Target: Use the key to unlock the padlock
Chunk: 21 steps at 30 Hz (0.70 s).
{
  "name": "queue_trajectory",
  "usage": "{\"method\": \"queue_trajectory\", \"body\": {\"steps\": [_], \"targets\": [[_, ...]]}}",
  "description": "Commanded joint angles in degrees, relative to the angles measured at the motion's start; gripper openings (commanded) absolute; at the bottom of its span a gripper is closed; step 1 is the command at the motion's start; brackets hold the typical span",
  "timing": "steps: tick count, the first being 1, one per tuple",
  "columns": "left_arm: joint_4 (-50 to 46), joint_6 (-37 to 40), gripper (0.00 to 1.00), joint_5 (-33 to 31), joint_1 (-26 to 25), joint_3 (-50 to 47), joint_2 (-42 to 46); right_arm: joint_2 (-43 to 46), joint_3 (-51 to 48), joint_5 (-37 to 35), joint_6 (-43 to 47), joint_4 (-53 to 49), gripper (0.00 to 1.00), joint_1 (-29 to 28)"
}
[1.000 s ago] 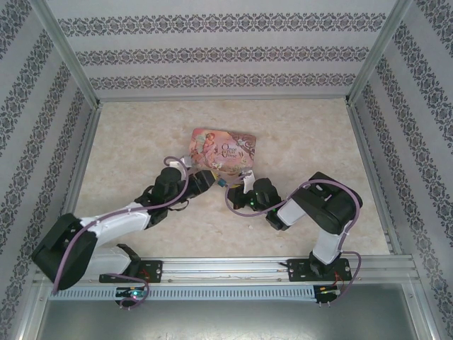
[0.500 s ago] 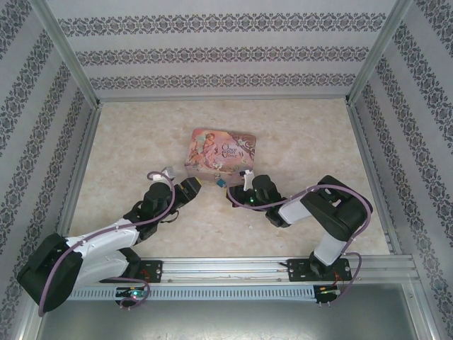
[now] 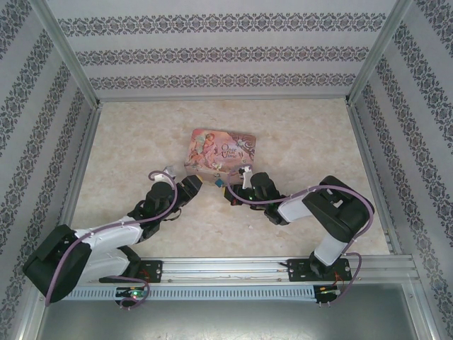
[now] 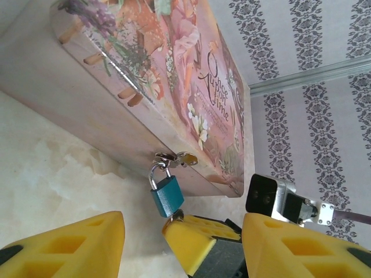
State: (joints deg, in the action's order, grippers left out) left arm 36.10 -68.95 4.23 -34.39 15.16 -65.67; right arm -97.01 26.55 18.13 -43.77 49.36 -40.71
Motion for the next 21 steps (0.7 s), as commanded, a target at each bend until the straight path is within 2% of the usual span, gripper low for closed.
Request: {"method": "queue_trajectory", "body": {"steps": [1,16,21], "targets": [[3.60,-1.65,0.55,-0.01,0.52,0.91,-1.33,1.89,1.02,1.56,-0.74,1.10,0.00,-0.20],[16.71,-5.19,0.52,3.80,0.38,3.60,-16.32,1.91,1.24,1.29,-1.24,0.23,0.00,-0.36],[16.77,-6.15,0.52,4.47,0.38,4.33,-18.71,2.02,1.42,1.29,-1.23,-0.32,0.00,-0.42]]}}
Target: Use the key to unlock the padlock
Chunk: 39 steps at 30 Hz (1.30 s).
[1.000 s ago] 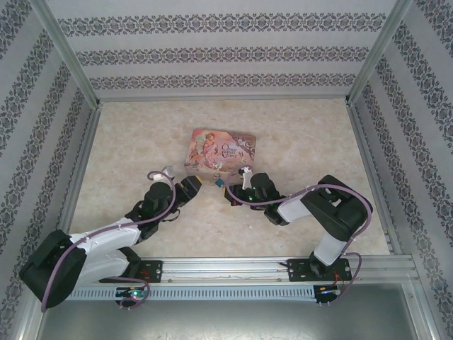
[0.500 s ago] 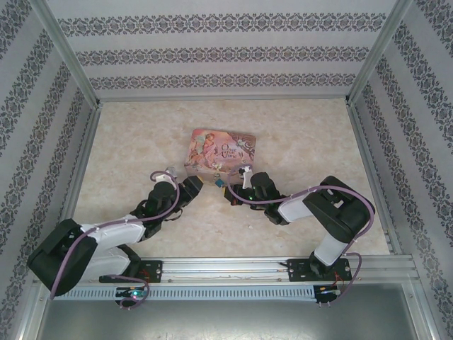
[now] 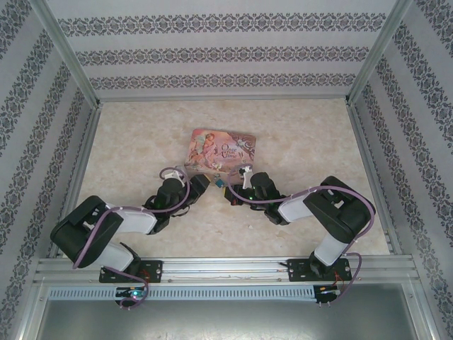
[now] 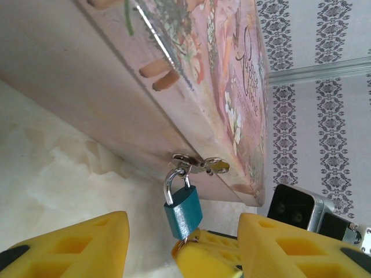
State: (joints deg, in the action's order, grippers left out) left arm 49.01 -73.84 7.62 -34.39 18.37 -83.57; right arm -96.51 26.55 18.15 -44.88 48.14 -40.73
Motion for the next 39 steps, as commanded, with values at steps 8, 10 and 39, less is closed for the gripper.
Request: {"method": "queue_trajectory", "body": {"steps": [8,10,39], "targets": [[3.07,-2.71,0.51,1.68,0.29,2.23,-2.93,1.27,2.02,1.97,-0.66,0.82,0.00,-0.35],[3.34,-2.77,0.51,2.04,0.29,2.52,-3.40,1.31,2.20,2.06,-0.78,0.82,0.00,-0.48],[14.04,-10.23,0.43,3.50,-1.21,6.50,-16.26,2.16,3.69,4.03,-3.53,-1.37,0.00,-0.38]]}}
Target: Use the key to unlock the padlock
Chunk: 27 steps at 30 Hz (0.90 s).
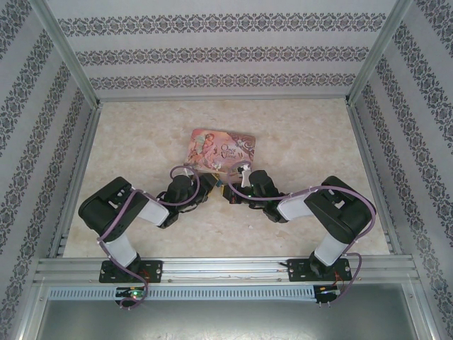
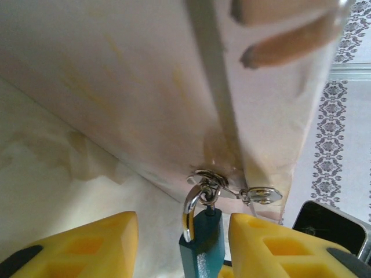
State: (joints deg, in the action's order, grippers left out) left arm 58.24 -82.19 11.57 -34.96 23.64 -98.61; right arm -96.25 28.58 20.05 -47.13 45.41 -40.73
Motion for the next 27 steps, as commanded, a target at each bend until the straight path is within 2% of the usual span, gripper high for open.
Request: {"method": "queue_trajectory", "body": {"steps": [1,13,23,27], "targets": [[5.61,-2.32,0.42,-0.45,-0.72,1.23,-1.68,1.94,1.74,2.18,-1.49,1.28,0.00,-0.40],[6.94,-4.03,0.28,-2.14,-1.23,1.22,-3.25,2.16,2.03,3.07,-2.24,0.83,0.00,-0.21],[0.08,-1.12,0.14,-3.40,-1.25,1.45,1.83,3.89,1.32,2.49,-1.63,0.78,0.00,0.17],[-4.16,0.70,0.11,-3.57,-1.25,2.15,4.99,6.17,0.28,1.12,-0.30,0.65,0.12,0.17]]}}
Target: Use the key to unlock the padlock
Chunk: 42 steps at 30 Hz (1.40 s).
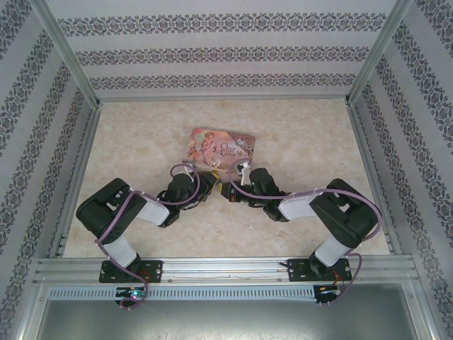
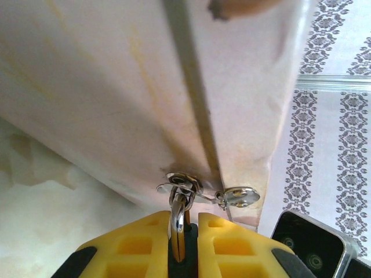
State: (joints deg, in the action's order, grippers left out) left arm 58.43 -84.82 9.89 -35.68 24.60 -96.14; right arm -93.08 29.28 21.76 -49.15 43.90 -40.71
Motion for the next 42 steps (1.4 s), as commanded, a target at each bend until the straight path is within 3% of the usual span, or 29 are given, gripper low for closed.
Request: {"method": "queue_trajectory", "body": {"steps": [1,8,13,22,28,35,42], "targets": [[-5.06,3.66,0.11,-1.78,-0.53,1.29,3.13,3.62,-0.74,-0.95,2.14,2.07,0.15,0.15],[-9.13,4.57,0.10,-0.67,-0.54,2.38,6.58,11.15,-4.47,-5.23,7.40,-0.46,0.33,0.14],[-14.78,4.82,0.09,-0.65,-0.56,3.66,10.12,19.69,-7.09,-9.54,14.55,-4.88,0.39,-0.42],[-23.89,3.03,0.08,-1.12,-0.55,5.16,15.86,34.96,-7.43,-19.16,38.17,-18.90,0.44,-5.49],[-22.82,0.56,0.02,0.02,-0.53,4.88,16.11,37.42,-6.87,-24.16,55.59,-23.97,0.42,-10.79],[-25.11,0.62,0.00,-0.20,-0.53,5.76,17.81,37.30,-4.27,-29.17,69.67,-30.36,0.43,-13.20],[-25.70,-0.41,0.00,-0.40,-0.62,5.46,18.93,36.12,-3.84,-31.60,82.66,-30.45,0.58,-14.31]]}}
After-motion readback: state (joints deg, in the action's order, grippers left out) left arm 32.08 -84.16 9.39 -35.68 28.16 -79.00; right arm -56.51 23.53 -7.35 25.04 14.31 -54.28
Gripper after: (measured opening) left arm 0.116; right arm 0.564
